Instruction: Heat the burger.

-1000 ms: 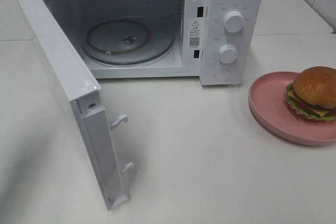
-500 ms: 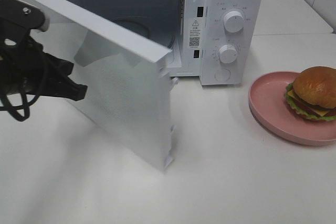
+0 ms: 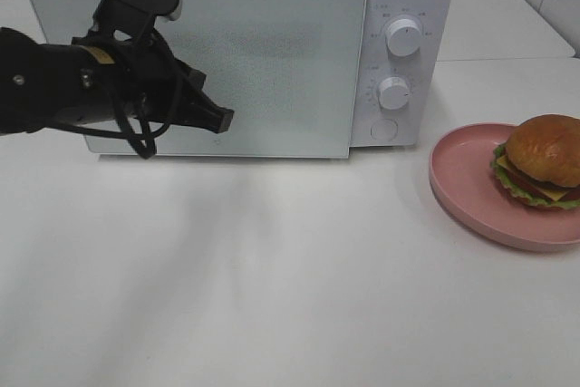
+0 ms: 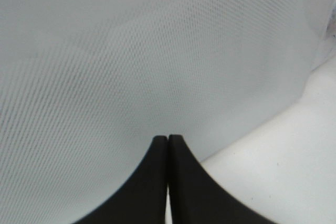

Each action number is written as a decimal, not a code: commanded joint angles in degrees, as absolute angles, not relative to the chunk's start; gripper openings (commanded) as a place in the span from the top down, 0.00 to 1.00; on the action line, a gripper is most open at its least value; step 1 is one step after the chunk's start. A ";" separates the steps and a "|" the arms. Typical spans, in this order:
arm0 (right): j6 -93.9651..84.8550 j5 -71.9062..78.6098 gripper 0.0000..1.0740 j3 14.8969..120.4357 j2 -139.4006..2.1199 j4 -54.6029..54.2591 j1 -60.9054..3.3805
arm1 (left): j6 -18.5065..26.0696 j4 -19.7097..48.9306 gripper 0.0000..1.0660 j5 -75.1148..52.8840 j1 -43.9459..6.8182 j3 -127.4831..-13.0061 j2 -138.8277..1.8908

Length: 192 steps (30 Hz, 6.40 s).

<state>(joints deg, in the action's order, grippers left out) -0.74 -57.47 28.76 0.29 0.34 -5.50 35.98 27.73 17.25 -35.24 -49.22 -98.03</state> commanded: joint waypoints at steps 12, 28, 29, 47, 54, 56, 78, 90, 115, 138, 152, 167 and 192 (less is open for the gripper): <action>-1.26 -57.41 0.29 28.53 1.66 0.00 -5.33 | 32.49 27.73 1.00 17.70 -36.21 -64.69 -108.35; -1.26 -57.41 0.29 28.53 1.66 0.00 -5.33 | 32.89 27.79 1.00 16.39 -39.36 -79.64 -117.57; -1.26 -57.41 0.29 28.53 1.66 0.00 -5.33 | 32.89 27.79 1.00 16.39 -39.36 -79.64 -117.57; -1.26 -57.41 0.29 28.53 1.66 0.00 -5.33 | 37.64 27.67 1.00 -1.72 -39.36 -86.75 -118.72; -1.26 -57.41 0.29 28.53 1.66 0.00 -5.33 | 36.15 23.61 1.00 -29.51 -39.36 -86.75 -112.41; -1.26 -57.41 0.29 28.53 1.66 0.00 -5.33 | 35.12 22.57 1.00 -31.63 -39.36 -86.75 -111.44; -1.26 -57.41 0.29 28.53 1.66 0.00 -5.33 | 3.78 4.70 1.00 -57.47 -34.15 -73.34 -82.74; -1.26 -57.41 0.29 28.53 1.66 0.00 -5.33 | 3.27 4.24 1.00 -58.44 -16.67 -57.58 -63.03; -1.26 -57.41 0.29 28.53 1.66 0.00 -5.33 | 3.38 2.64 1.00 -65.89 -3.61 -35.52 -17.93; -1.26 -57.41 0.29 28.53 1.66 0.00 -5.21 | 7.68 2.46 1.00 -64.52 -3.61 -30.83 1.49; -1.26 -57.41 0.29 28.53 1.66 0.00 -1.95 | 8.71 3.15 1.00 -59.59 -3.61 -28.53 1.49; -1.26 -57.41 0.29 28.53 1.66 0.00 -1.95 | 8.71 3.15 1.00 -59.59 -3.61 -28.53 1.49; -1.26 -57.41 0.29 28.53 1.66 0.00 -1.95 | 8.65 3.15 1.00 -59.59 3.61 -28.53 1.78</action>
<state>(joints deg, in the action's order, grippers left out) -0.74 -57.47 28.76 0.29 0.34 -2.12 8.65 2.69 -60.56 3.50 -28.65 0.29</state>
